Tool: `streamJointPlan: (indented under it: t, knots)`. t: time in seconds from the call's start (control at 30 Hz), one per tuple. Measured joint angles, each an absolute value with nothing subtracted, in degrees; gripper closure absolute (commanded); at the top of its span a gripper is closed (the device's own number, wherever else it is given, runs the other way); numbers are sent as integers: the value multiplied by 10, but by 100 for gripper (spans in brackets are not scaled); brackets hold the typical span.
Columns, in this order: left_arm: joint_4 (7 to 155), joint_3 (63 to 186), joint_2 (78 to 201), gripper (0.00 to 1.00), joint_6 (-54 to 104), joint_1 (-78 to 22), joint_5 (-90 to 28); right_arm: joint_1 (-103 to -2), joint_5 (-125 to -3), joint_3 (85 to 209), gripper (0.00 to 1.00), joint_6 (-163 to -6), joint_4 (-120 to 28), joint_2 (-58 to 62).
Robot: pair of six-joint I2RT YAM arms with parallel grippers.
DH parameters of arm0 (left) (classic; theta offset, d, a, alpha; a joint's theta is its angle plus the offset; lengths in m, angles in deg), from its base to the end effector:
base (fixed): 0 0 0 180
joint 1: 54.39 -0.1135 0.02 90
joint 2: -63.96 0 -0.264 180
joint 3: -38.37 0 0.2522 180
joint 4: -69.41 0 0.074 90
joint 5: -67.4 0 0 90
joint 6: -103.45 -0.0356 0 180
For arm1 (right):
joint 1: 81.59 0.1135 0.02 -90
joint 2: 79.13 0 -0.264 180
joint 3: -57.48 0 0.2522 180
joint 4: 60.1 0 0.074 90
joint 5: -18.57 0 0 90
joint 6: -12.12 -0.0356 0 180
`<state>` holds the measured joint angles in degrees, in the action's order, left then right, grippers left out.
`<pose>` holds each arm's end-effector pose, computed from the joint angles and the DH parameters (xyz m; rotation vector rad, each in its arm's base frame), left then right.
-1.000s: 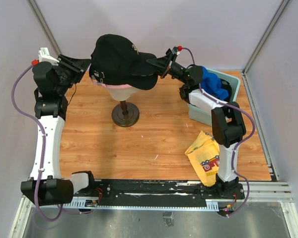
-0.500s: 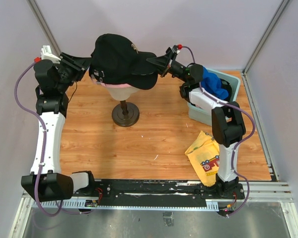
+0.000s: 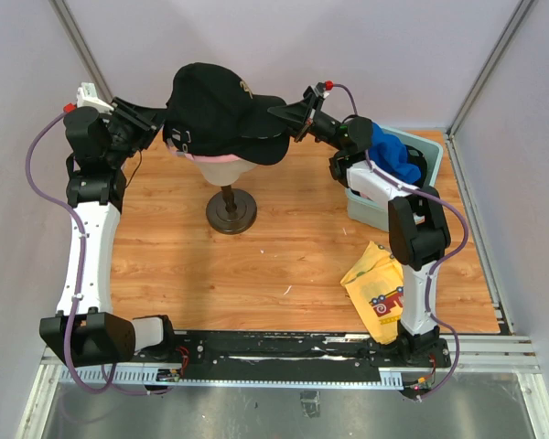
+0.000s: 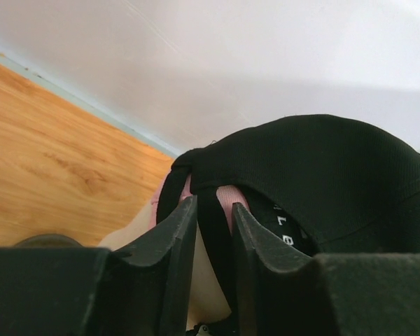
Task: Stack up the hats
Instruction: Stack the hat on the hat.
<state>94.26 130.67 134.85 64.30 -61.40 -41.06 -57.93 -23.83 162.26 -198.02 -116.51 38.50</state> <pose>0.2753 0.0225 0.4485 -0.5865 1.5916 -0.8422 0.4102 0.2084 0.3588 0.0649 1.5191 2.4942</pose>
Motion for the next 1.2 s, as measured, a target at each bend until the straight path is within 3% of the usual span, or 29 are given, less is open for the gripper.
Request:
streamJointPlan:
  t: [0.17, 0.43, 1.2]
  knots:
    - [947, 1307, 1349, 70, 640, -614, -404, -576, -239, 1622, 98, -1980, -1166, 385]
    - [940, 1307, 1350, 99, 642, -614, -408, -572, -245, 1608, 96, -1980, -1171, 385]
    - [999, 1313, 1336, 100, 591, -614, -347, -568, -224, 1587, 87, -1909, -1091, 338]
